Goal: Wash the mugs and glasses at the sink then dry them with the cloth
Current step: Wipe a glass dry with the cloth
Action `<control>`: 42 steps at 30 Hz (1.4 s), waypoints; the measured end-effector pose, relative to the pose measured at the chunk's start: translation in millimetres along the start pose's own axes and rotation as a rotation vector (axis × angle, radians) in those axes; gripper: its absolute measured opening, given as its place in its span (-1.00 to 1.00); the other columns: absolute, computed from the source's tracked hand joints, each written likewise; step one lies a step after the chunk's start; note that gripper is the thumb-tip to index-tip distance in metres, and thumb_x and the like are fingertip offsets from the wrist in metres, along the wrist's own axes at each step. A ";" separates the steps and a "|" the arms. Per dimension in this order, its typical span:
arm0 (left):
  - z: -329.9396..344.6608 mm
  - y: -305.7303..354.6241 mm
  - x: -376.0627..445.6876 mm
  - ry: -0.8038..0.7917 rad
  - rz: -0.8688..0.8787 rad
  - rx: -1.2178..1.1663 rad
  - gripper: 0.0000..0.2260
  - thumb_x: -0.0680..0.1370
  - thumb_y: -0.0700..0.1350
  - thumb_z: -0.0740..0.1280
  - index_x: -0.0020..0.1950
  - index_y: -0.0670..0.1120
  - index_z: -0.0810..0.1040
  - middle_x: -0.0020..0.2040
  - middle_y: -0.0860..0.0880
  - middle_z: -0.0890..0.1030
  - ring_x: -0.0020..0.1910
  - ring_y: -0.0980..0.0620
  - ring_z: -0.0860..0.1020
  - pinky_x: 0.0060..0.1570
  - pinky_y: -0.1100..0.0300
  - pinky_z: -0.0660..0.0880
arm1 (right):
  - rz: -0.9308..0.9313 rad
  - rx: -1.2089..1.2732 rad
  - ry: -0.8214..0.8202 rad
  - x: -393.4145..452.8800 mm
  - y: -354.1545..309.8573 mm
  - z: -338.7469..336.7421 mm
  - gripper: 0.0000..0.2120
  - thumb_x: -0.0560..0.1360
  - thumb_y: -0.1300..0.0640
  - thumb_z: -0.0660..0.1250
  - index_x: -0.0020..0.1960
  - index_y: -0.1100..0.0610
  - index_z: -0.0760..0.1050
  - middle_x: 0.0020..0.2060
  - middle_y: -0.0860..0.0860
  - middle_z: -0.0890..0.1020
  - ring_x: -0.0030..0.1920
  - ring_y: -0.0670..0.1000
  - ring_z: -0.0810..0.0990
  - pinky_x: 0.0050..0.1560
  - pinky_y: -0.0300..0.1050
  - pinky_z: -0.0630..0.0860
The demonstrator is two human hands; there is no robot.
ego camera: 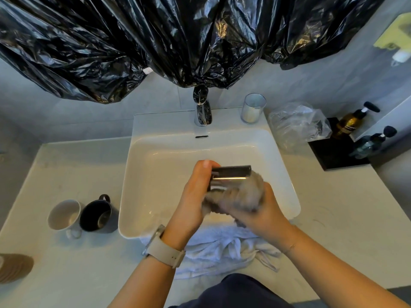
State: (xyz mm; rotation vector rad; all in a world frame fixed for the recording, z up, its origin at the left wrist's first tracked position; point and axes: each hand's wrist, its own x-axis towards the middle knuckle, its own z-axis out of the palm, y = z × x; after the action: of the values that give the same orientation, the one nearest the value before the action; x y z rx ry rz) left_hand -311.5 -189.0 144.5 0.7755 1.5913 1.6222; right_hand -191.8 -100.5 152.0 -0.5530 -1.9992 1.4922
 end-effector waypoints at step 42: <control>-16.6 -26.0 31.8 0.256 -0.208 -0.004 -0.71 0.65 0.11 0.13 -0.01 -0.05 0.52 -0.27 -0.06 0.60 -0.43 0.05 0.51 -0.51 0.24 0.37 | 0.661 0.641 0.429 53.3 32.9 -20.8 -0.62 0.55 -0.01 0.34 0.31 0.11 0.48 0.09 0.07 0.64 0.06 0.05 0.64 -0.02 -0.02 0.57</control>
State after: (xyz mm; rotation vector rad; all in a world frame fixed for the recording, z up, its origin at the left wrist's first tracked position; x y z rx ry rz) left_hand -340.8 -172.7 115.5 0.3952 1.7810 1.6190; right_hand -218.3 -42.3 135.6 -1.1833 -0.9538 2.0432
